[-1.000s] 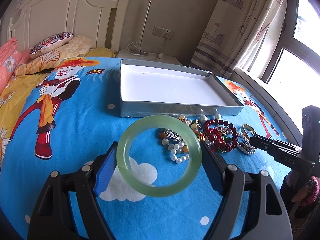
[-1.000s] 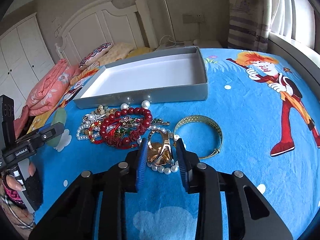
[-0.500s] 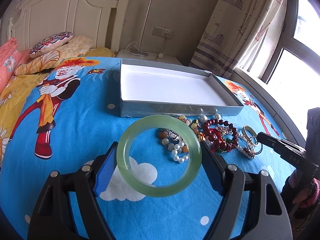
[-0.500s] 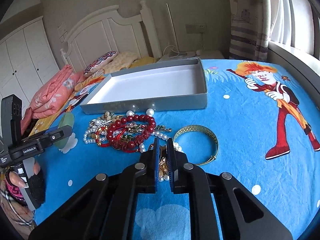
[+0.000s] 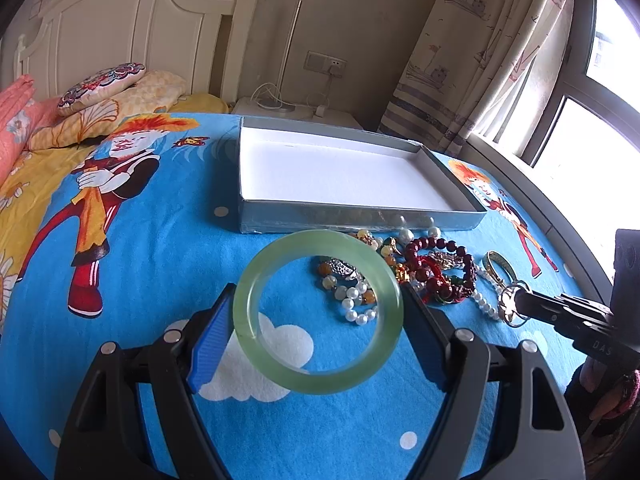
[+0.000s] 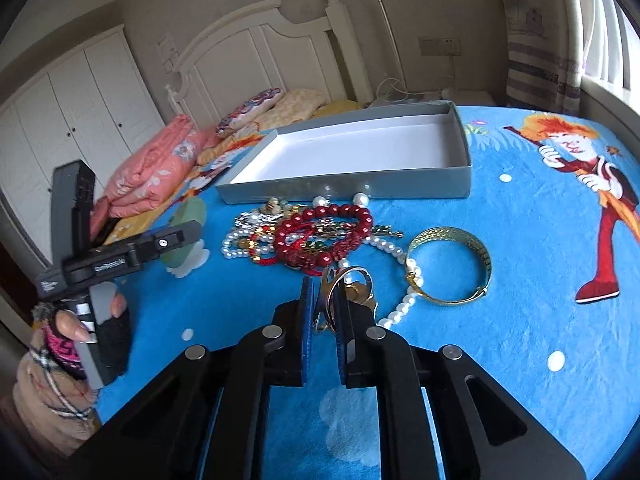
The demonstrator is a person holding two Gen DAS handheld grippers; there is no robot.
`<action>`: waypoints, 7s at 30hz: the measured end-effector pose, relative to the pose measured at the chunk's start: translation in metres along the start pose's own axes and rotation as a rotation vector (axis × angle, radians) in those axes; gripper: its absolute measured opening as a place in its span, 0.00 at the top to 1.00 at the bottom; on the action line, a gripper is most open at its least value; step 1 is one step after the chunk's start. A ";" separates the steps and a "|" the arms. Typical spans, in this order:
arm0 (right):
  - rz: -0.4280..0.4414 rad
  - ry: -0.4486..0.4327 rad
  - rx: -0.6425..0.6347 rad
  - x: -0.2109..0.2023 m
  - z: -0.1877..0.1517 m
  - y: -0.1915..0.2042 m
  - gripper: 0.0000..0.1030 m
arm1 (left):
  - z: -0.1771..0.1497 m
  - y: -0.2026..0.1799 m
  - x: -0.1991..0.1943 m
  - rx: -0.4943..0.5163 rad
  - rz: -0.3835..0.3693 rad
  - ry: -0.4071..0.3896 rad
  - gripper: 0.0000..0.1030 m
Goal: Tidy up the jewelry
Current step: 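Lower the jade bangle into the white tray with left gripper while right gripper drops the gold ring there, then withdraw both open grippers from the tray back toward the jewelry pile, then grasp the red bead bracelet with left gripper while right gripper grasps the gold bangle, then carry the red bracelet into the tray with left gripper while right gripper releases the gold bangle there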
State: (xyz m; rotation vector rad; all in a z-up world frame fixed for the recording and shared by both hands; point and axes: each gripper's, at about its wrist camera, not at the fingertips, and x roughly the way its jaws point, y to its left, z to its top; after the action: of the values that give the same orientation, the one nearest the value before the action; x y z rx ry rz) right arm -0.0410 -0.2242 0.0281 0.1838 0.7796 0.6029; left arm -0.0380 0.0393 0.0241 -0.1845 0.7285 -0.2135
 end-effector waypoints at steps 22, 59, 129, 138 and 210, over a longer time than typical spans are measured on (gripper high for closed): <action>0.202 -0.049 0.235 -0.016 0.058 -0.052 0.94 | 0.039 -0.021 0.004 0.099 -0.009 0.028 0.24; -0.280 0.140 -0.105 0.126 0.163 -0.069 0.32 | 0.136 -0.008 0.138 0.209 0.242 0.142 0.22; -0.218 0.100 -0.354 -0.074 -0.106 0.052 0.88 | -0.054 -0.041 -0.060 0.047 -0.031 -0.067 0.03; -0.215 0.075 -0.361 -0.067 -0.106 0.051 0.90 | -0.062 -0.062 -0.075 0.163 -0.085 -0.114 0.02; 0.408 -0.272 0.323 -0.145 -0.081 -0.050 0.91 | -0.032 -0.108 -0.084 0.018 -0.649 0.062 0.90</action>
State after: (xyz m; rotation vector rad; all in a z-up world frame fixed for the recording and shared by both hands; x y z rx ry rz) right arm -0.1562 -0.3532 0.0402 0.7200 0.5717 0.8140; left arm -0.1351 -0.0464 0.0803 -0.3963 0.7100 -0.8460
